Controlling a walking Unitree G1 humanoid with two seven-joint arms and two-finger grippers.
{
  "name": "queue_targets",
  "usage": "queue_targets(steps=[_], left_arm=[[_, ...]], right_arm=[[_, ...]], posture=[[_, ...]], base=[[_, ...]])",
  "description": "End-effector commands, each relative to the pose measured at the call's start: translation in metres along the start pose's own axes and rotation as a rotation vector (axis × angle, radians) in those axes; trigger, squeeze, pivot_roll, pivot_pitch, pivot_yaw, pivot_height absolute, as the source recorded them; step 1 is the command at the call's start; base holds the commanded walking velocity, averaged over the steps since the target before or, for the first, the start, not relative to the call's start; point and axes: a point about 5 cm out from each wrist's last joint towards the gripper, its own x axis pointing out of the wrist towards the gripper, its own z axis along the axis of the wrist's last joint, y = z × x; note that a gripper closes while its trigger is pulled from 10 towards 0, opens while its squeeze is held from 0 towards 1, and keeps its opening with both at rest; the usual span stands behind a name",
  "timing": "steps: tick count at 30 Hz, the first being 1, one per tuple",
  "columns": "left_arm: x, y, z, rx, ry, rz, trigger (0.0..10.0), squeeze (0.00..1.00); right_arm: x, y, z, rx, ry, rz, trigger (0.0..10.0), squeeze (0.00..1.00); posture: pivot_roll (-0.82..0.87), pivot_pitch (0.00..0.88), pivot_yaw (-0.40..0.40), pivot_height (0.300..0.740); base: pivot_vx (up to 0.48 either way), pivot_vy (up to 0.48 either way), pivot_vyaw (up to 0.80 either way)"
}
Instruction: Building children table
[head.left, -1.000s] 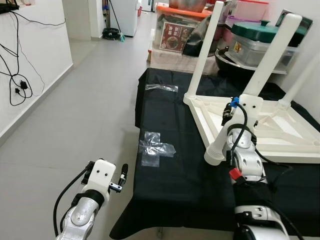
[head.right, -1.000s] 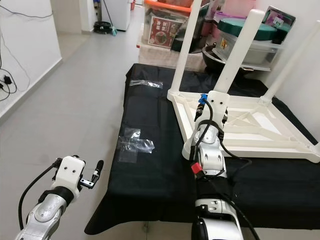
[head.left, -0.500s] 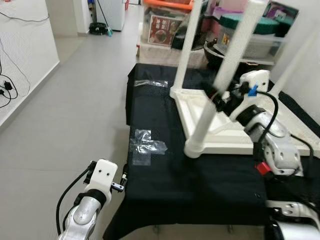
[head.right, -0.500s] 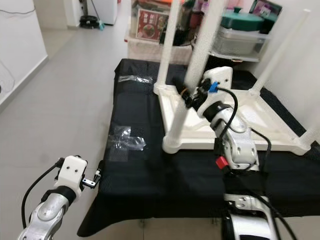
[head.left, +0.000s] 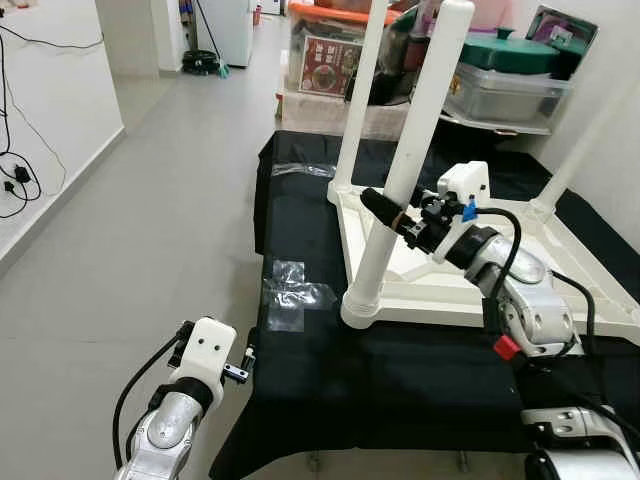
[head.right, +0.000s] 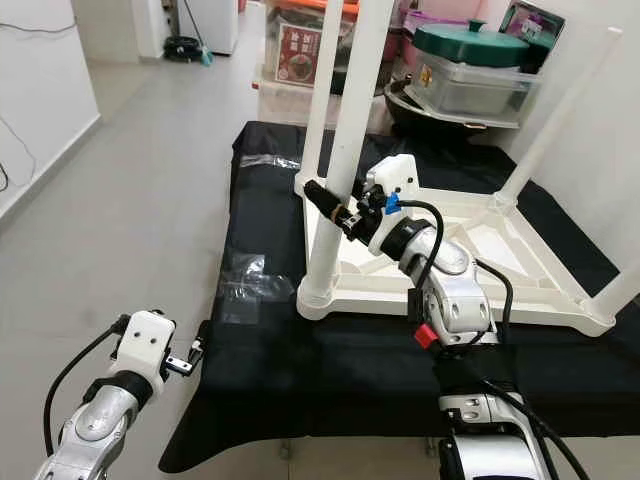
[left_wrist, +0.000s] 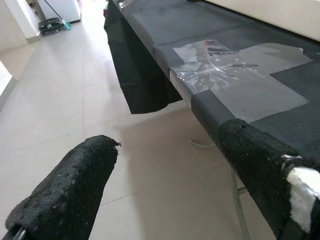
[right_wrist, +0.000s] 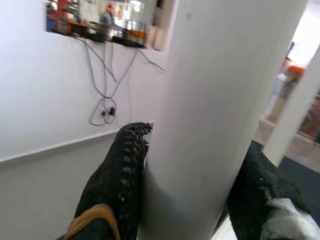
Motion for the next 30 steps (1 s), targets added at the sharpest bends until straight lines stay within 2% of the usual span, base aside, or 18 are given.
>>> queue_targets(steps=[1,2,5,6,9,10,11,12,13,14,16,18,24,26,27,28,29,30], left_arm=[[0.000,-0.001,-0.001,0.011,-0.001,-0.012,10.0,0.00],[0.000,-0.001,-0.001,0.011,-0.001,-0.012,10.0,0.00],[0.000,-0.001,0.000,0.009,-0.003,-0.010,10.0,0.00],[0.000,-0.001,0.000,0.009,-0.003,-0.010,10.0,0.00],[0.000,-0.001,0.000,0.009,-0.002,-0.011,10.0,0.00],[0.000,-0.001,0.000,0.009,-0.002,-0.011,10.0,0.00],[0.000,-0.001,0.000,0.010,-0.002,-0.011,10.0,0.00],[0.000,-0.001,0.000,0.010,-0.002,-0.011,10.0,0.00],[0.000,0.000,0.000,0.010,-0.001,-0.010,10.0,0.00],[0.000,0.000,0.000,0.010,-0.001,-0.010,10.0,0.00],[0.000,0.000,0.000,0.011,-0.002,-0.008,10.0,0.00],[0.000,0.000,0.000,0.011,-0.002,-0.008,10.0,0.00],[0.000,-0.002,0.000,0.009,-0.002,-0.007,10.0,0.00],[0.000,-0.002,0.000,0.009,-0.002,-0.007,10.0,0.00],[0.000,-0.002,0.000,0.008,-0.002,-0.006,10.0,0.00],[0.000,-0.002,0.000,0.008,-0.003,-0.006,10.0,0.00],[0.000,-0.002,0.000,0.008,-0.003,-0.006,10.0,0.00],[0.000,-0.002,0.000,0.008,-0.003,-0.005,10.0,0.00]], right_arm=[[-0.010,-0.010,-0.037,-0.056,0.255,-0.147,0.0,0.00],[-0.010,-0.010,-0.037,-0.056,0.255,-0.147,0.0,0.00],[-0.026,-0.037,-0.058,-0.014,0.375,-0.563,0.0,0.00],[-0.026,-0.037,-0.058,-0.014,0.375,-0.563,0.0,0.00],[-0.052,-0.053,-0.070,0.032,0.417,-0.925,0.0,0.00],[-0.052,-0.053,-0.070,0.032,0.417,-0.925,0.0,0.00],[-0.063,-0.057,-0.072,0.021,0.437,-1.047,0.0,0.00],[-0.063,-0.057,-0.072,0.021,0.437,-1.047,0.0,0.00],[-0.070,-0.058,-0.074,0.013,0.448,-1.130,0.0,0.00],[-0.070,-0.058,-0.074,0.013,0.448,-1.130,0.0,0.00],[-0.078,-0.056,-0.078,0.006,0.471,-1.230,0.0,0.00],[-0.078,-0.056,-0.078,0.006,0.471,-1.230,0.0,0.00],[-0.087,-0.061,-0.082,-0.013,0.549,-1.364,0.0,0.00],[-0.087,-0.061,-0.082,-0.013,0.549,-1.364,0.0,0.00],[-0.085,-0.059,-0.086,-0.001,0.577,-1.358,4.2,0.00],[-0.079,-0.057,-0.087,0.036,0.551,-1.323,10.0,0.00],[-0.079,-0.057,-0.087,0.036,0.551,-1.323,10.0,0.00],[-0.075,-0.054,-0.085,0.070,0.513,-1.300,10.0,1.00]], posture=[[0.09,0.000,-0.133,0.740],[0.09,0.000,-0.133,0.740],[0.08,0.000,-0.132,0.740],[0.08,0.000,-0.132,0.740],[0.08,0.000,-0.131,0.740],[0.08,0.000,-0.131,0.740],[0.08,0.000,-0.131,0.740],[0.08,0.000,-0.131,0.740],[0.08,0.000,-0.131,0.740],[0.08,0.000,-0.131,0.740],[0.08,0.000,-0.131,0.740],[0.08,0.000,-0.131,0.740],[0.08,0.000,-0.137,0.740],[0.08,0.000,-0.137,0.740],[0.08,0.000,-0.137,0.740],[0.09,0.000,-0.138,0.740],[0.09,0.000,-0.138,0.740],[0.09,0.000,-0.138,0.740]], base=[[0.000,0.000,0.00],[0.000,0.000,0.00],[0.000,0.000,0.00],[0.000,0.000,0.00],[0.000,0.000,0.00],[0.000,0.000,0.00],[0.000,0.000,0.00],[0.000,0.000,0.00],[0.000,0.000,0.00],[0.000,0.000,0.00],[0.000,0.000,0.00],[0.000,0.000,0.00],[0.000,0.000,0.00],[0.000,0.000,0.00],[0.000,0.000,0.00],[0.000,0.000,0.00],[0.000,0.000,0.00],[0.000,0.000,0.00]])
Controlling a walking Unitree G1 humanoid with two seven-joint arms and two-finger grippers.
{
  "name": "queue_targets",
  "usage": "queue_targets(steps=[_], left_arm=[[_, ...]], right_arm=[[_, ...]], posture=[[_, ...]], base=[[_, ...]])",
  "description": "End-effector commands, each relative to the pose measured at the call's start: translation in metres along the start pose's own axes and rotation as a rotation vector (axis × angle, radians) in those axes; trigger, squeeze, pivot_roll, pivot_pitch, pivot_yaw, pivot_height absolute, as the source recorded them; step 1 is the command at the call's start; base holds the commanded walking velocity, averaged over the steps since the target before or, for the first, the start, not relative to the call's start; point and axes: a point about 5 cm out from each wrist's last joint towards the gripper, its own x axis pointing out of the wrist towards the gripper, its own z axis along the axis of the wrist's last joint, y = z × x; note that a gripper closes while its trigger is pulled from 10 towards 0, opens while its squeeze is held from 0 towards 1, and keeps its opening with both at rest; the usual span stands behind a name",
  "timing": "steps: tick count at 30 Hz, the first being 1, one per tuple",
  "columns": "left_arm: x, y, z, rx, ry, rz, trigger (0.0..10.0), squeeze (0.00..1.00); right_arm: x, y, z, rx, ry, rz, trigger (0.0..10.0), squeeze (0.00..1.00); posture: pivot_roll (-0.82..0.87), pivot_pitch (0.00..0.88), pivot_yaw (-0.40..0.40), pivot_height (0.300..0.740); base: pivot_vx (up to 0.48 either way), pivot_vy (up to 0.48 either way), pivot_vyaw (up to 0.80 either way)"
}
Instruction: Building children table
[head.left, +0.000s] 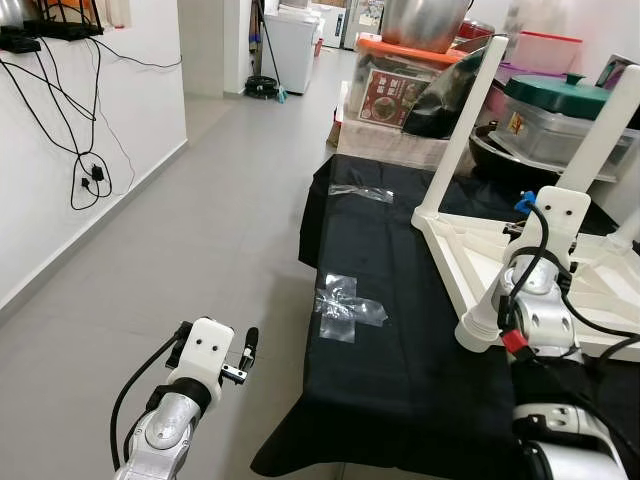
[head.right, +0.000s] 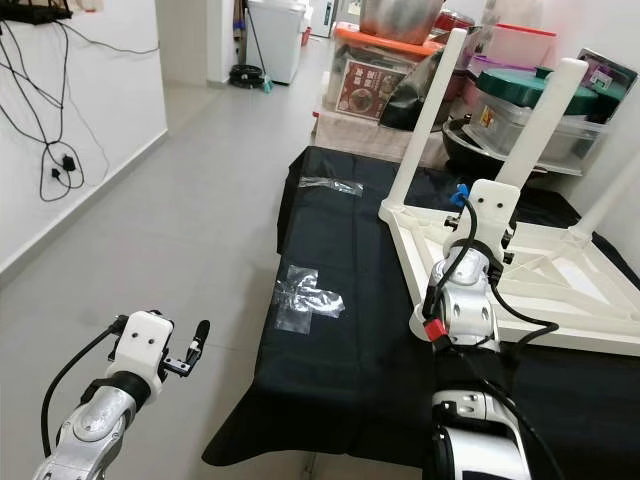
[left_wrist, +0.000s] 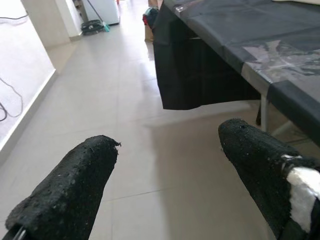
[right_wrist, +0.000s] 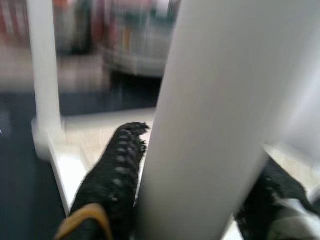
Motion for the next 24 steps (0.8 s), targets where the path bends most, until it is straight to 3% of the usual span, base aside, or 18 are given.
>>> queue_targets(steps=[1,3,4,5,6,7,8,10,16,17,18,20,21,24], left_arm=[[0.001,-0.003,0.001,0.006,-0.004,-0.010,10.0,0.00],[0.001,-0.003,0.000,0.006,-0.004,-0.010,10.0,0.00],[0.001,-0.003,0.000,0.006,-0.004,-0.010,10.0,0.00],[0.001,-0.003,0.000,0.006,-0.004,-0.011,10.0,0.00],[0.001,-0.003,0.000,0.006,-0.004,-0.011,10.0,0.00],[0.002,-0.003,0.000,0.007,-0.004,-0.013,10.0,0.00],[0.002,-0.003,0.000,0.007,-0.004,-0.013,10.0,0.00],[0.002,-0.003,0.000,0.009,-0.005,-0.015,10.0,0.00],[0.004,-0.003,0.002,0.010,-0.012,-0.017,10.0,0.00],[0.004,-0.003,0.002,0.010,-0.012,-0.017,10.0,0.00],[0.004,-0.004,0.002,0.011,-0.012,-0.017,10.0,0.00],[0.004,-0.004,0.001,0.011,-0.012,-0.018,10.0,0.00],[0.004,-0.004,0.001,0.012,-0.010,-0.018,10.0,0.00],[0.003,-0.004,0.000,0.013,-0.008,-0.017,10.0,0.00]], right_arm=[[-0.001,-0.004,-0.025,-0.018,0.103,-0.002,10.0,1.00],[-0.002,0.001,-0.022,0.030,0.087,0.038,10.0,1.00],[-0.004,0.012,-0.011,0.089,0.036,0.149,10.0,0.42],[-0.009,0.028,0.006,0.179,-0.030,0.350,10.0,0.00],[-0.009,0.028,0.006,0.179,-0.030,0.350,10.0,0.00],[-0.033,0.051,0.038,0.245,-0.195,0.798,10.0,0.00],[-0.033,0.051,0.038,0.245,-0.195,0.798,10.0,0.00],[-0.060,0.059,0.050,0.200,-0.284,1.119,10.0,0.00],[-0.075,0.061,0.048,0.096,-0.318,1.326,10.0,0.00],[-0.075,0.061,0.048,0.096,-0.318,1.326,10.0,0.00],[-0.071,0.064,0.043,0.057,-0.301,1.338,9.0,0.00],[-0.067,0.066,0.042,0.045,-0.290,1.314,9.0,0.00],[-0.064,0.069,0.040,0.014,-0.290,1.292,10.0,0.00],[-0.061,0.070,0.038,-0.021,-0.297,1.296,10.0,0.00]], posture=[[0.09,0.000,-0.138,0.740],[0.08,0.000,-0.137,0.740],[0.08,0.000,-0.137,0.740],[0.08,0.000,-0.136,0.740],[0.08,0.000,-0.136,0.740],[0.08,0.000,-0.132,0.740],[0.08,0.000,-0.132,0.740],[0.08,0.000,-0.133,0.740],[0.09,0.000,-0.138,0.740],[0.09,0.000,-0.138,0.740],[0.09,0.000,-0.139,0.740],[0.09,0.000,-0.139,0.740],[0.09,0.000,-0.141,0.740],[0.09,0.000,-0.141,0.740]], base=[[0.000,0.000,0.00],[0.000,0.000,0.00],[0.000,0.000,0.00],[0.000,0.000,0.00],[0.000,0.000,0.00],[0.000,0.000,0.00],[0.000,0.000,0.00],[0.000,0.000,0.00],[0.000,0.000,0.00],[0.000,0.000,0.00],[0.000,0.000,0.00],[0.000,0.000,0.00],[0.000,0.000,0.00],[0.000,0.000,0.00]])
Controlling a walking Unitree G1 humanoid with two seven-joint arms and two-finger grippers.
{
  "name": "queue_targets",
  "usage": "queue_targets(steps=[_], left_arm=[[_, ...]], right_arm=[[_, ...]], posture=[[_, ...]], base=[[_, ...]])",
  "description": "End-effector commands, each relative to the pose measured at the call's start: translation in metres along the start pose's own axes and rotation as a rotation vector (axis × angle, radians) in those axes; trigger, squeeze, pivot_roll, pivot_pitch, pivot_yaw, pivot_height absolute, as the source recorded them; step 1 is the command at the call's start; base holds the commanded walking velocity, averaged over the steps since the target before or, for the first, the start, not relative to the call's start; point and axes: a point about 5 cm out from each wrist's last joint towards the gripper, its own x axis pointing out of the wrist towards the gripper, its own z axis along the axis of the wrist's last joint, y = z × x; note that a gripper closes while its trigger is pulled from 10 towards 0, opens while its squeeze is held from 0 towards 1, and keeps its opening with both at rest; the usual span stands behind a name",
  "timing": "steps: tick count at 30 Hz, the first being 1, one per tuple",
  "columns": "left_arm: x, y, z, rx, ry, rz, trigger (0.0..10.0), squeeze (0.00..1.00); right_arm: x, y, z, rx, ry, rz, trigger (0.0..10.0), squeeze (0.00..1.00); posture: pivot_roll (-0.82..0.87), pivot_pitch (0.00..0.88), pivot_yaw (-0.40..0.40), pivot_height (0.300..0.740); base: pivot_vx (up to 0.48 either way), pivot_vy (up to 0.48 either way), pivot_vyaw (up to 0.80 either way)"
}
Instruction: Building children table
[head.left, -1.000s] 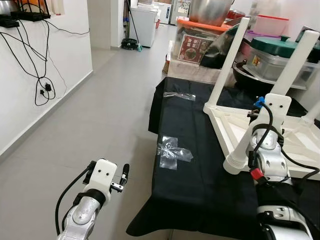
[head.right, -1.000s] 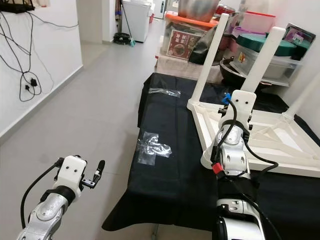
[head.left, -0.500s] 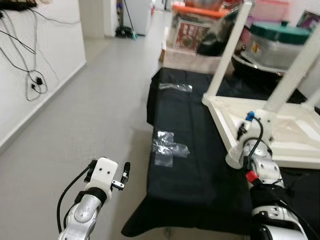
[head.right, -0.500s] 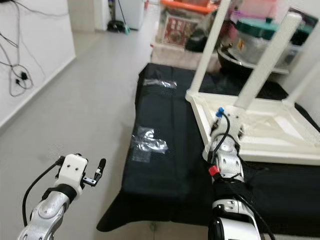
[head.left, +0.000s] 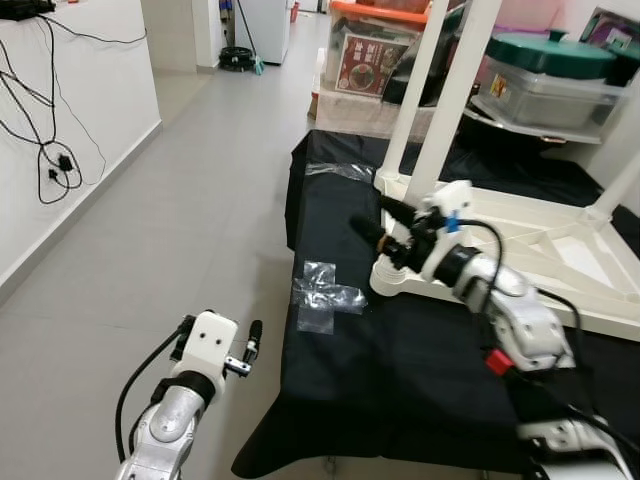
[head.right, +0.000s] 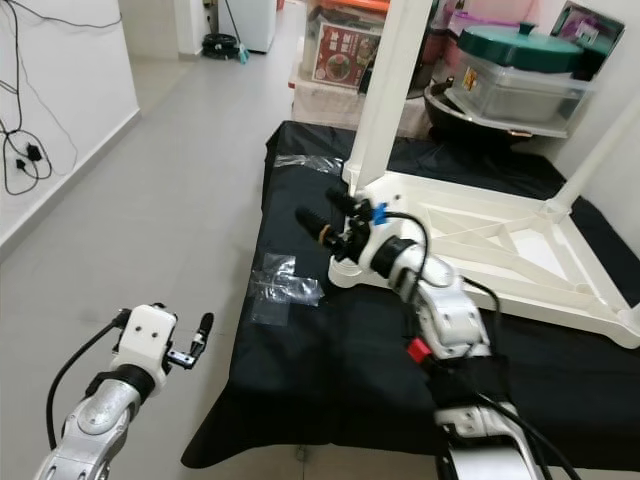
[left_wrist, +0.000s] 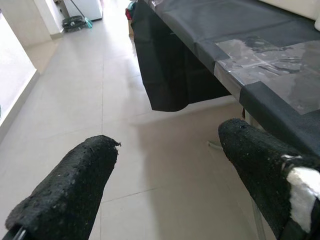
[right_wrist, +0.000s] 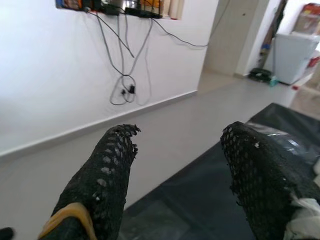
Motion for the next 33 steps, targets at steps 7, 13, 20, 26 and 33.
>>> queue_targets(steps=[7,13,20,26,33], left_arm=[[-0.003,-0.001,-0.006,0.009,0.019,-0.002,10.0,0.00],[-0.004,-0.001,-0.008,0.008,0.027,0.003,10.0,0.00],[0.000,-0.003,-0.006,0.004,0.021,-0.001,10.0,0.00],[-0.001,-0.001,-0.006,0.008,0.023,0.002,10.0,0.00],[-0.002,-0.001,-0.006,0.010,0.023,0.000,10.0,0.00]], right_arm=[[-0.009,-0.001,-0.005,-0.061,0.079,0.101,10.0,0.00],[-0.047,-0.022,-0.021,-0.146,0.326,0.246,10.0,0.00],[-0.049,-0.056,-0.028,-0.182,0.462,0.067,10.0,0.00],[-0.041,-0.068,-0.025,-0.149,0.458,-0.073,10.0,0.00],[-0.030,-0.070,-0.022,-0.130,0.409,-0.131,10.0,0.00]], posture=[[0.11,0.000,-0.154,0.740],[0.08,0.000,-0.148,0.740],[0.09,0.000,-0.146,0.740],[0.09,0.000,-0.146,0.740],[0.09,0.000,-0.142,0.740]], base=[[0.000,0.000,0.00],[0.000,0.000,0.00],[0.000,0.000,0.00],[0.000,0.000,0.00],[0.000,0.000,0.00]])
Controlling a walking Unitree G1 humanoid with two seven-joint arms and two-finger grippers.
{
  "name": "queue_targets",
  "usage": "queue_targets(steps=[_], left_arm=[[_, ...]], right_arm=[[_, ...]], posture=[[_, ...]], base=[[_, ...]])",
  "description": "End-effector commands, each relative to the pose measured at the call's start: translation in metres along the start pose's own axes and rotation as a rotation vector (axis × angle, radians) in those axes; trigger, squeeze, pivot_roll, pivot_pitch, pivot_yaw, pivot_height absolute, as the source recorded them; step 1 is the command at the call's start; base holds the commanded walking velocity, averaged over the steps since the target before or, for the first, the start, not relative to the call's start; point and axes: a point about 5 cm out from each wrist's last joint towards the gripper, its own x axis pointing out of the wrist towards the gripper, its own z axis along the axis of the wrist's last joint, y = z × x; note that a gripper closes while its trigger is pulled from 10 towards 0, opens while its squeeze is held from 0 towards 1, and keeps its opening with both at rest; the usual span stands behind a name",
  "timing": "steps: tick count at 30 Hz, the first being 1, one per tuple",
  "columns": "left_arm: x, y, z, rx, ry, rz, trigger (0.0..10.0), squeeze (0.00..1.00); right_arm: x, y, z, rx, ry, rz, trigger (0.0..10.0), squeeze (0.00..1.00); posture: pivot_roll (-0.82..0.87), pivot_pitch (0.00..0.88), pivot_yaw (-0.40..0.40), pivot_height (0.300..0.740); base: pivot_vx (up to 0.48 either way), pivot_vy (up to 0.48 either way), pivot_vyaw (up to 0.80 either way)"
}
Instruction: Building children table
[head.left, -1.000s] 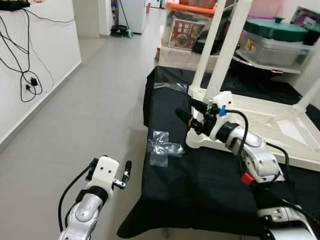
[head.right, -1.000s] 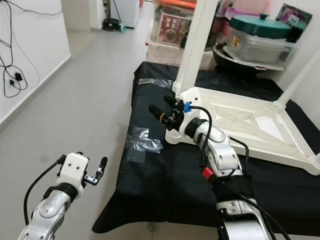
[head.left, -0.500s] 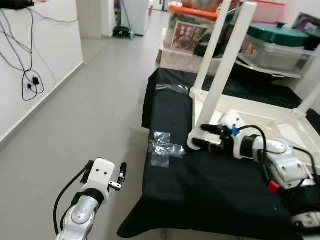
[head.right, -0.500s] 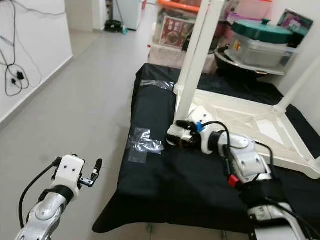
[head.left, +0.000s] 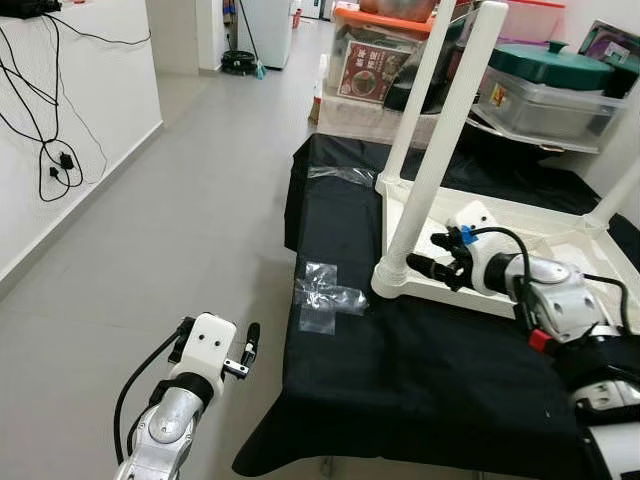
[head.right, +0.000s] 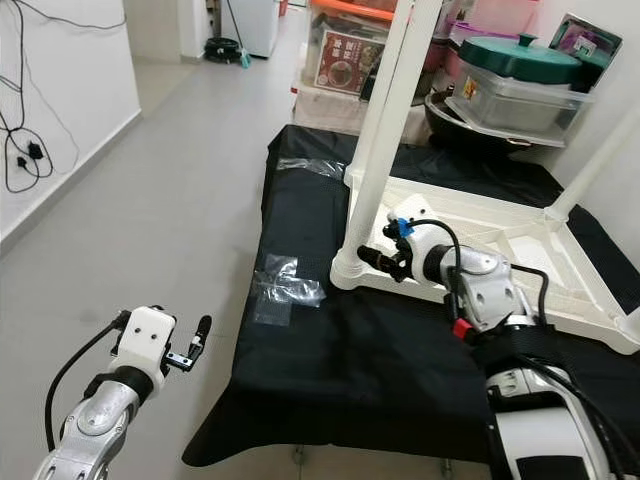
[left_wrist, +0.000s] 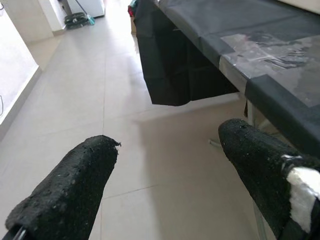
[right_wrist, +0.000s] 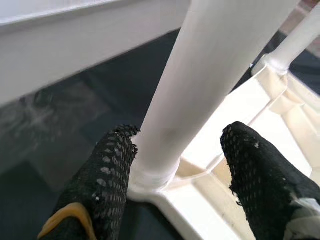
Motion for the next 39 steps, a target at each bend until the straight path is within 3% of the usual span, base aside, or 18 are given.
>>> queue_targets(steps=[1,5,7,11,18,21,22,24,25,33,34,35,37,38,39], left_arm=[[-0.001,-0.002,-0.003,0.011,0.008,-0.013,10.0,0.00],[-0.001,-0.002,-0.002,0.011,0.007,-0.014,10.0,0.00],[-0.001,-0.003,-0.003,0.012,0.009,-0.017,10.0,0.00],[-0.001,-0.004,-0.003,0.010,0.009,-0.018,10.0,0.00],[0.000,-0.005,-0.002,0.008,0.008,-0.017,10.0,0.00],[0.000,-0.005,-0.002,0.007,0.007,-0.015,10.0,0.00],[0.000,-0.005,-0.002,0.007,0.007,-0.013,10.0,0.00],[0.000,-0.004,-0.002,0.007,0.007,-0.011,10.0,0.00],[0.000,-0.004,-0.003,0.008,0.008,-0.009,10.0,0.00],[-0.001,-0.004,-0.003,0.009,0.010,-0.010,10.0,0.00],[-0.001,-0.004,-0.003,0.010,0.010,-0.011,10.0,0.00],[-0.001,-0.004,-0.003,0.010,0.010,-0.011,10.0,0.00],[0.000,-0.004,-0.003,0.010,0.009,-0.014,10.0,0.00],[0.000,-0.004,-0.003,0.010,0.009,-0.014,10.0,0.00],[0.000,-0.005,-0.003,0.009,0.008,-0.014,10.0,0.00]], right_arm=[[0.000,-0.003,0.003,0.014,-0.028,-0.018,10.0,0.00],[0.004,-0.002,0.012,0.024,-0.071,-0.018,10.0,0.00],[0.010,-0.011,0.019,0.025,-0.087,-0.139,10.0,0.00],[0.013,-0.013,0.025,0.048,-0.111,-0.163,10.0,0.00],[0.024,-0.011,0.043,0.103,-0.210,-0.240,10.0,0.00],[0.036,0.000,0.046,0.176,-0.229,-0.247,10.0,0.00],[0.041,0.006,0.045,0.200,-0.231,-0.228,3.6,0.00],[0.044,0.010,0.044,0.215,-0.231,-0.217,3.6,0.00],[0.046,0.013,0.040,0.248,-0.227,-0.224,0.0,0.00],[0.043,0.013,0.032,0.257,-0.236,-0.196,0.0,0.00],[0.040,0.015,0.033,0.254,-0.266,-0.108,0.0,0.00],[0.040,0.015,0.033,0.254,-0.266,-0.108,0.0,0.00],[0.025,0.022,0.038,0.190,-0.365,0.159,0.0,0.00],[0.025,0.022,0.038,0.190,-0.365,0.159,0.0,0.00],[0.019,0.026,0.040,0.163,-0.397,0.251,0.0,0.00]], posture=[[0.09,0.000,-0.142,0.740],[0.09,0.000,-0.139,0.740],[0.09,0.000,-0.142,0.740],[0.10,0.000,-0.143,0.740],[0.10,0.000,-0.147,0.740],[0.11,0.000,-0.151,0.740],[0.11,0.000,-0.153,0.740],[0.11,0.000,-0.153,0.740],[0.11,0.000,-0.154,0.740],[0.11,0.000,-0.149,0.740],[0.10,0.000,-0.147,0.740],[0.10,0.000,-0.147,0.740],[0.10,0.000,-0.143,0.740],[0.10,0.000,-0.143,0.740],[0.10,0.000,-0.143,0.740]], base=[[0.000,0.000,0.00],[0.000,0.000,0.00],[0.000,0.000,0.00],[0.000,0.000,0.00],[0.000,0.000,0.00],[0.000,0.000,0.00],[0.000,0.000,0.00],[0.000,0.000,0.00],[0.000,0.000,0.00],[0.000,0.000,0.00],[0.000,0.000,0.00],[0.000,0.000,0.00],[0.000,0.000,0.00],[0.000,0.000,0.00],[0.000,0.000,0.00]])
